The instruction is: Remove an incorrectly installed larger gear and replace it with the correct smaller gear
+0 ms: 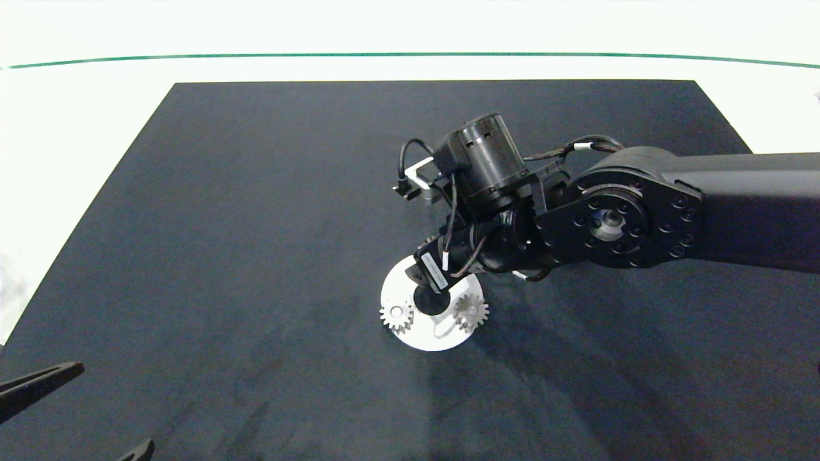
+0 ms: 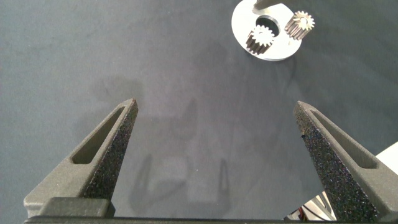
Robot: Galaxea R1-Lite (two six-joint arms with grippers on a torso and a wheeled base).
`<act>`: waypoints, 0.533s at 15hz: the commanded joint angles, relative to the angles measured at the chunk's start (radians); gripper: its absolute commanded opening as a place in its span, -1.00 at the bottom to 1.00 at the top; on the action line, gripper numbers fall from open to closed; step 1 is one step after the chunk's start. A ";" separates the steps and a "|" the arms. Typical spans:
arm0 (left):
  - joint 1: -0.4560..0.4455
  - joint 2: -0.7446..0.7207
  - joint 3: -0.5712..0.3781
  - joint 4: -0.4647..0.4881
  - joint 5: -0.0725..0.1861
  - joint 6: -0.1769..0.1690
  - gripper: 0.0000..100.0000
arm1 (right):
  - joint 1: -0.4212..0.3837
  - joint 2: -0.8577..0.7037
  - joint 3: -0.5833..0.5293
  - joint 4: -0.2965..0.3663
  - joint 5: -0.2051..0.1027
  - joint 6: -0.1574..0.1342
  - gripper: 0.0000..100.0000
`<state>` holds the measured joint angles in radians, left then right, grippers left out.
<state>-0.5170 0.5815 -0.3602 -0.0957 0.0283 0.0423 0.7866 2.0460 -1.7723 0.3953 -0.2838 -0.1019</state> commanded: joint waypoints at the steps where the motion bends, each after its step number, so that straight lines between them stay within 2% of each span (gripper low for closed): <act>1: 0.000 0.000 0.000 -0.001 0.001 0.001 1.00 | 0.002 -0.021 -0.004 0.004 -0.001 -0.001 1.00; 3: 0.000 0.001 0.001 -0.001 0.001 0.001 1.00 | 0.006 -0.061 -0.001 0.020 -0.001 -0.002 1.00; 6: 0.000 0.003 0.000 -0.001 0.002 0.001 1.00 | 0.005 -0.135 0.008 0.092 -0.001 -0.001 1.00; 8: 0.000 0.003 0.001 0.001 0.009 0.001 1.00 | 0.000 -0.184 0.062 0.111 -0.006 -0.002 1.00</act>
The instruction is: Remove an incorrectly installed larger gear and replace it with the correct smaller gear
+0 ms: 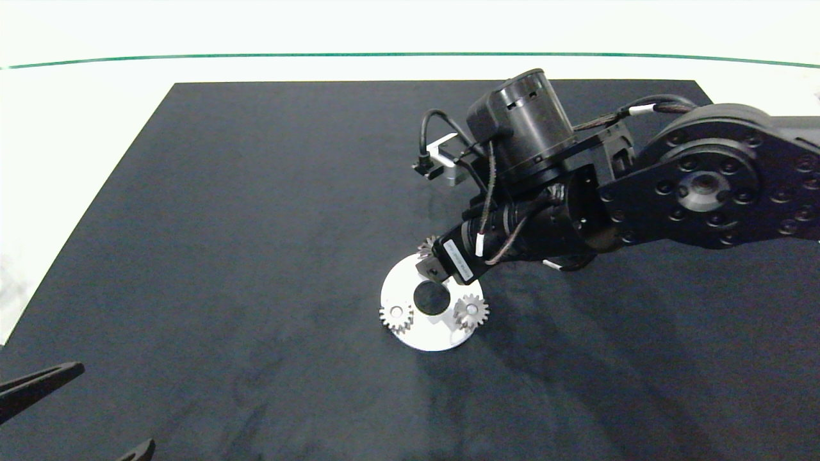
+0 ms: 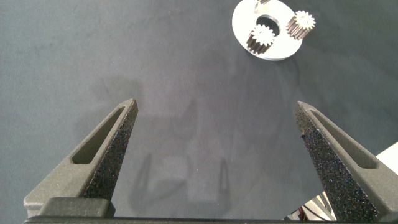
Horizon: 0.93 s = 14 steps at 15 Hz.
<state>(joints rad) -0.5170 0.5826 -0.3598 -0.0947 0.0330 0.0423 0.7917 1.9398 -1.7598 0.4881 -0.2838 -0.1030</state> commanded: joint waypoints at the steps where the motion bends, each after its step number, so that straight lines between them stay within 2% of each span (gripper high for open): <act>1: 0.000 0.000 0.001 -0.002 0.007 0.001 1.00 | -0.017 -0.090 0.075 0.017 -0.017 -0.004 1.00; 5: 0.002 0.003 0.001 0.000 0.008 0.001 1.00 | -0.091 -0.076 0.060 0.004 -0.021 -0.004 1.00; 14: 0.000 0.002 0.004 0.000 0.007 0.001 1.00 | -0.074 0.051 -0.053 -0.014 -0.029 0.002 1.00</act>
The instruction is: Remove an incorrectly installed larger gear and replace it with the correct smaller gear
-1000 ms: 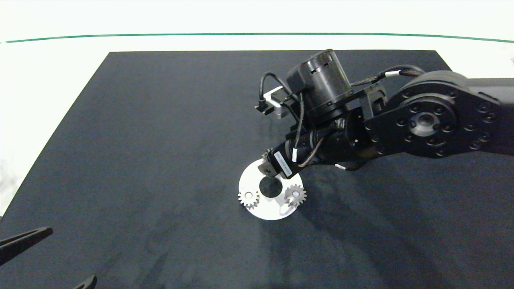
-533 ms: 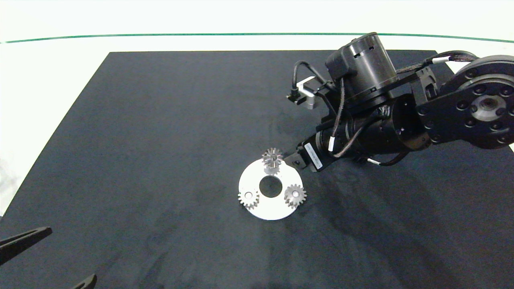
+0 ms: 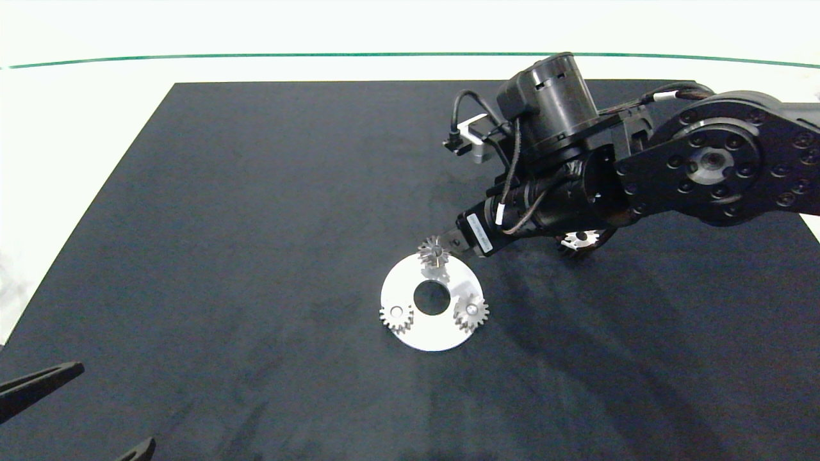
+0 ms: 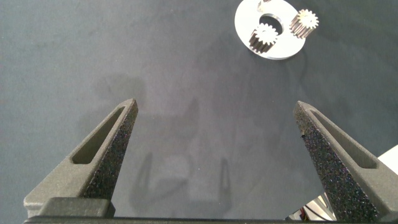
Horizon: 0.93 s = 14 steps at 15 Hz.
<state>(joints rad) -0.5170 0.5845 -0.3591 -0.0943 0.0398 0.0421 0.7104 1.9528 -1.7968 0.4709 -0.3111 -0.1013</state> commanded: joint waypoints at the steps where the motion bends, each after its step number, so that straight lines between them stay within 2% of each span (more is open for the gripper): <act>1: 0.000 0.000 0.005 -0.001 0.000 0.001 1.00 | 0.007 0.046 -0.024 0.003 -0.002 0.000 1.00; 14: 0.002 -0.029 0.020 -0.001 0.000 -0.001 1.00 | 0.026 0.071 -0.052 0.003 -0.005 0.009 1.00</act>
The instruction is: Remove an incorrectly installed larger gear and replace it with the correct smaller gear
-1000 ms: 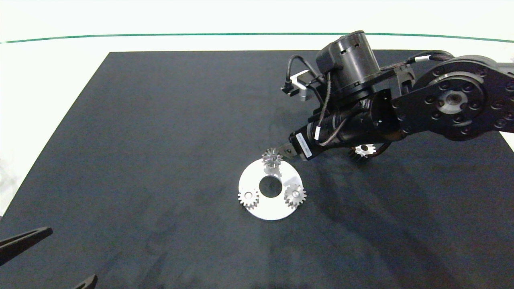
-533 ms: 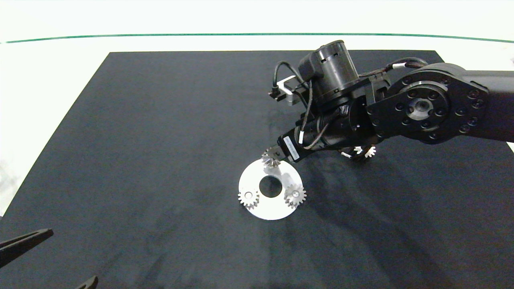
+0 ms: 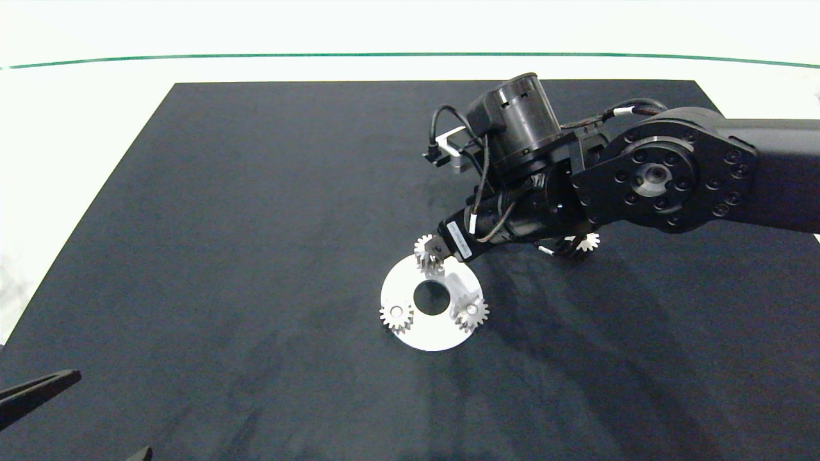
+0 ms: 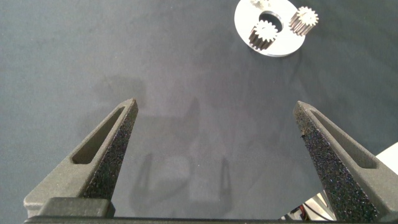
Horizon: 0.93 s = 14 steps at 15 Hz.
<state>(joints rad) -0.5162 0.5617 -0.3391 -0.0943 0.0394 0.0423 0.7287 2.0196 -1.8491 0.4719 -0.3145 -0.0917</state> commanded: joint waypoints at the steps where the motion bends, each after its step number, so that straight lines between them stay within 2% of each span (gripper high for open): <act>1: 0.001 -0.008 0.000 -0.001 0.001 -0.001 1.00 | 0.014 0.002 0.002 0.002 -0.008 0.001 1.00; 6: 0.001 -0.014 0.002 0.001 0.001 0.001 1.00 | 0.018 -0.024 0.027 0.005 -0.018 0.001 1.00; 7: 0.002 -0.014 0.002 0.001 0.002 -0.001 1.00 | 0.018 -0.056 0.067 0.005 -0.021 0.013 1.00; 8: 0.004 -0.014 0.002 0.001 0.004 -0.001 1.00 | 0.021 -0.081 0.099 0.005 -0.025 0.044 1.00; 9: 0.002 -0.014 0.002 0.001 0.019 -0.001 1.00 | 0.024 -0.108 0.133 0.005 -0.046 0.067 1.00; 10: 0.001 -0.014 0.002 0.001 0.028 -0.001 1.00 | 0.023 -0.140 0.165 0.005 -0.064 0.081 1.00; 11: 0.002 -0.014 0.002 0.001 0.031 -0.002 1.00 | 0.023 -0.162 0.191 0.005 -0.069 0.092 1.00; 12: 0.002 -0.016 0.000 0.001 0.043 -0.001 1.00 | 0.023 -0.220 0.251 0.004 -0.097 0.132 1.00; 13: 0.002 -0.016 0.000 0.001 0.053 -0.001 1.00 | 0.023 -0.242 0.271 0.004 -0.121 0.147 1.00; 14: 0.002 -0.020 0.002 0.001 0.071 -0.001 1.00 | 0.024 -0.294 0.320 0.002 -0.179 0.193 1.00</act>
<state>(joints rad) -0.5138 0.5445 -0.3381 -0.0928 0.1068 0.0409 0.7515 1.8185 -1.5900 0.4732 -0.4555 0.0717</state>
